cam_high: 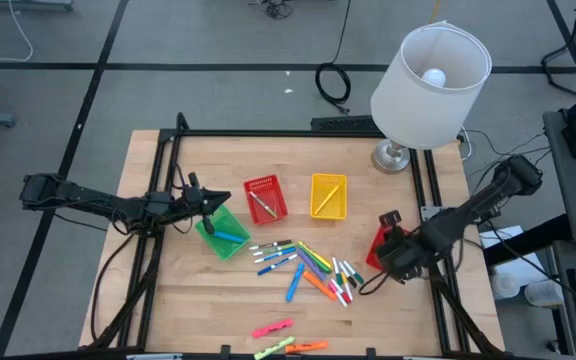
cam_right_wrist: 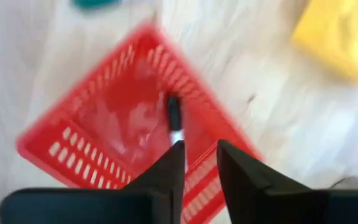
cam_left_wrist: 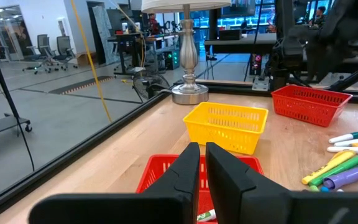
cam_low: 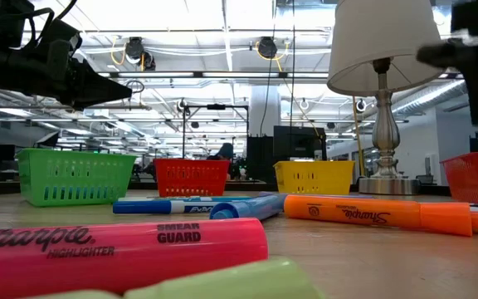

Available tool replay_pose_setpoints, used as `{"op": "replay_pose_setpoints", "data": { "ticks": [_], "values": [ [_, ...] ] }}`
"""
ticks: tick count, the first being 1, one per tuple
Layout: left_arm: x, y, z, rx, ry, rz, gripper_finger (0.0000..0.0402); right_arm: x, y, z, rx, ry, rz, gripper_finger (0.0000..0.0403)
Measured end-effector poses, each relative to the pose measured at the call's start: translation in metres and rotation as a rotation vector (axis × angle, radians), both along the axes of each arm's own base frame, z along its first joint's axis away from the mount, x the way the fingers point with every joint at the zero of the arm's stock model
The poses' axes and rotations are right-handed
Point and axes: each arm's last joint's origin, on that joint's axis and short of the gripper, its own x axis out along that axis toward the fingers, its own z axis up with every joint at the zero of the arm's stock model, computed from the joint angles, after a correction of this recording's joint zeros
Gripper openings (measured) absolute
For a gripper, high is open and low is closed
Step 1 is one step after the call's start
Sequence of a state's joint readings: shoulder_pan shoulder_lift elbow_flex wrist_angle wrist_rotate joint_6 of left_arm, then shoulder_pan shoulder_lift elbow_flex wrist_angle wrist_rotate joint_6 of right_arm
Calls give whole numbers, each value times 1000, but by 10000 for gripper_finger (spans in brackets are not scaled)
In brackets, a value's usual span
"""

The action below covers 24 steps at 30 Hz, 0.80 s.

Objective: Pick & Place Markers
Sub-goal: Put the large pink highlighter pen into the green bin

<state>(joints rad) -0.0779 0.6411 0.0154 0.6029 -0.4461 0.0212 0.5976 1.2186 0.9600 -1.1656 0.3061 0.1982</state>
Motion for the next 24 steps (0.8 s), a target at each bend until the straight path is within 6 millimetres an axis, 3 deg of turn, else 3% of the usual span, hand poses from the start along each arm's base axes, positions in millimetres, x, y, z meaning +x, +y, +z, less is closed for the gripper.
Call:
{"op": "replay_pose_setpoints", "data": {
  "ticks": [4,9,13,20,24],
  "values": [
    [0,0,0,0,-4,0,37,-1,-4,33,82,-307,48,37],
    [0,0,1,-1,-6,0,37,-10,-14,68,312,-825,204,3],
    [0,0,1,-1,-8,0,37,-23,-25,57,504,-1034,329,5],
    [0,0,5,-4,-51,0,37,-31,-52,21,624,-1072,294,1],
    [0,0,5,-1,-53,1,37,-35,-62,14,705,-1162,390,1]
  ]
}}
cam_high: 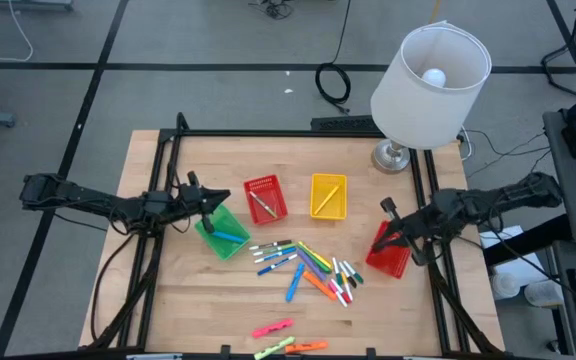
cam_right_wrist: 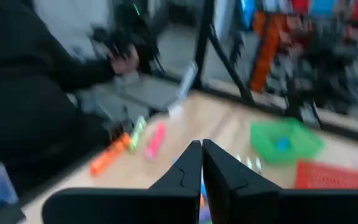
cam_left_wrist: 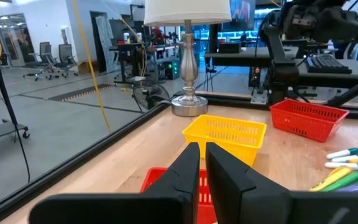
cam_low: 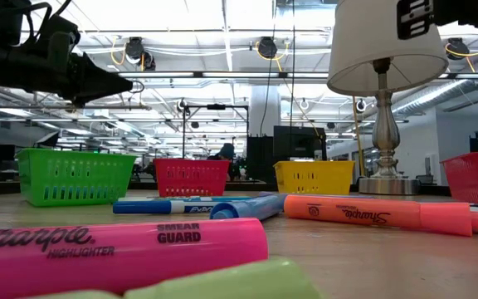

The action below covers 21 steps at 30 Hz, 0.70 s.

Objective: Pick & Place Markers
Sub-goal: Put the large pink highlighter pen into the green bin

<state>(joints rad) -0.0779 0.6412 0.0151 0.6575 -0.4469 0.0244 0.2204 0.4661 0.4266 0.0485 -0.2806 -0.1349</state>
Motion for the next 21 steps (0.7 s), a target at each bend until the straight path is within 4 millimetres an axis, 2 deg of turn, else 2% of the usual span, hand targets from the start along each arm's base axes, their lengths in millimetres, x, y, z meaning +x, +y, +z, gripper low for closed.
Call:
{"op": "replay_pose_setpoints", "data": {
  "ticks": [5,11,21],
  "values": [
    [0,0,0,31,12,1,37,-6,-12,-2,4,-38,-50,1],
    [0,0,0,32,13,2,37,-15,-14,-3,5,-67,-1,1],
    [0,0,0,33,16,2,37,-22,-19,-31,-22,-149,-169,1]
  ]
}}
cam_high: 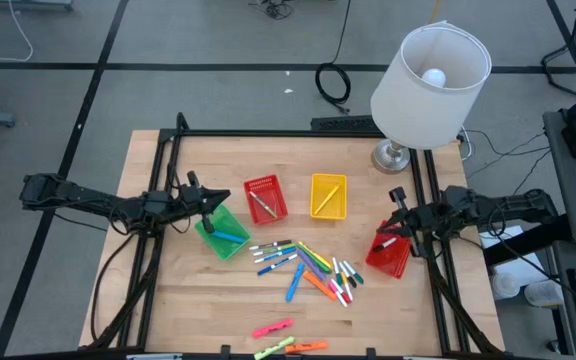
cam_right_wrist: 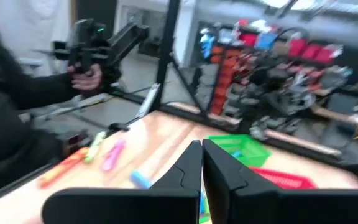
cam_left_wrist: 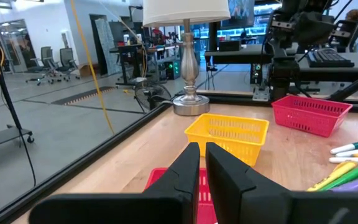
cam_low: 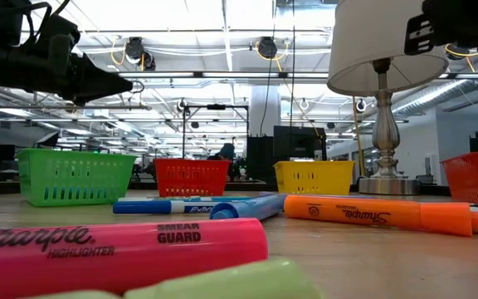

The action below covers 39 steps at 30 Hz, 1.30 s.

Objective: Pick & Place Markers
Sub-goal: Put the large pink highlighter pen into the green bin

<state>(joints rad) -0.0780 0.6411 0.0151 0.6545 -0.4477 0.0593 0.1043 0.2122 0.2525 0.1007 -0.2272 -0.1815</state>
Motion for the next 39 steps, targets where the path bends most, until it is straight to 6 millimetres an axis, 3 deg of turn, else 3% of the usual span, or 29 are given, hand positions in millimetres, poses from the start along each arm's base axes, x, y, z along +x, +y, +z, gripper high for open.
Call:
{"op": "replay_pose_setpoints", "data": {
  "ticks": [8,20,28,32,39],
  "values": [
    [0,0,-1,17,16,0,37,3,0,-21,-33,-78,-23,1],
    [0,0,1,86,27,3,37,4,0,-22,7,-57,-14,1],
    [0,0,8,-78,-98,-7,37,4,0,-23,-11,-55,-15,1],
    [11,-11,34,-185,-126,-180,37,3,0,-21,-61,-88,-20,1],
    [56,-60,72,-222,158,-231,37,2,0,-13,-42,-170,-22,1]
  ]
}}
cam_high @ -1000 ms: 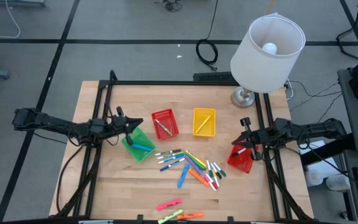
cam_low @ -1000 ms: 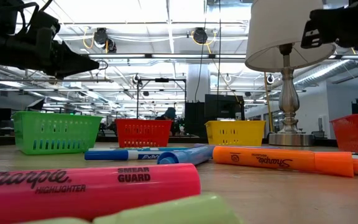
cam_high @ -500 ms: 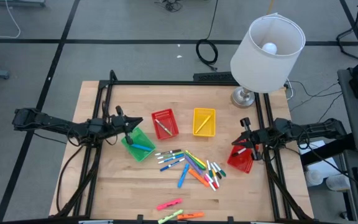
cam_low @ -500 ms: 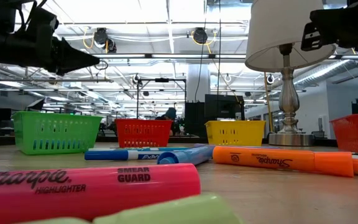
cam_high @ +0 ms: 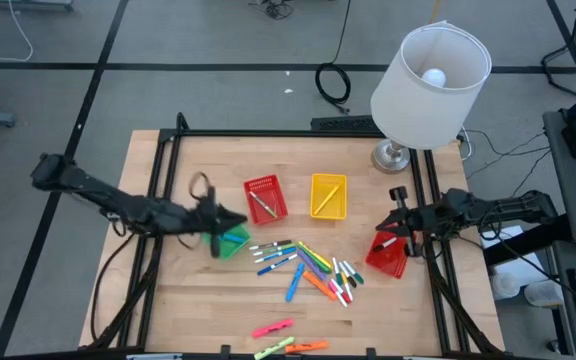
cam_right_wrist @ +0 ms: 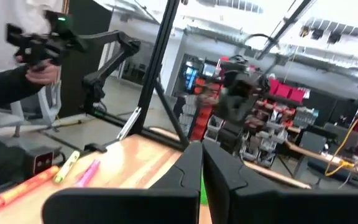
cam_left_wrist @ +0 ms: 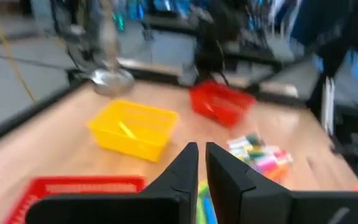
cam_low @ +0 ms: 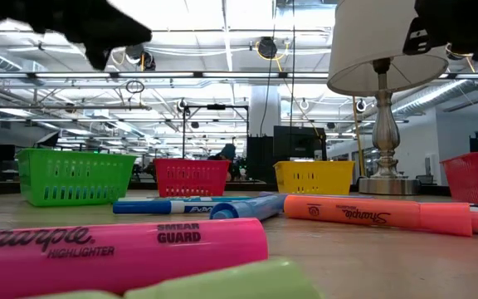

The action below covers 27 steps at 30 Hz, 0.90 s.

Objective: Pick & Place Markers
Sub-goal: Put the large pink highlighter pen into the green bin

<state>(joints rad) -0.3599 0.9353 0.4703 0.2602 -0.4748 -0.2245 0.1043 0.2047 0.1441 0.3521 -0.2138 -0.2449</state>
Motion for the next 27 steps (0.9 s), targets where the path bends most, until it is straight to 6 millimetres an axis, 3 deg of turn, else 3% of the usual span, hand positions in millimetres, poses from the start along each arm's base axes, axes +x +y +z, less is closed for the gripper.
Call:
{"op": "replay_pose_setpoints", "data": {
  "ticks": [3,8,20,23,27],
  "values": [
    [27,-30,12,23,110,-36,37,0,0,2,38,-9,9,1],
    [65,-78,17,51,331,30,37,-2,0,7,99,-42,24,1],
    [135,-176,10,-81,696,7,39,-5,0,16,141,-125,39,0],
    [149,-195,5,-178,808,-34,55,-4,0,14,184,-95,51,0],
    [162,-216,-13,-267,974,-48,107,-3,0,10,200,-43,53,0]
  ]
}}
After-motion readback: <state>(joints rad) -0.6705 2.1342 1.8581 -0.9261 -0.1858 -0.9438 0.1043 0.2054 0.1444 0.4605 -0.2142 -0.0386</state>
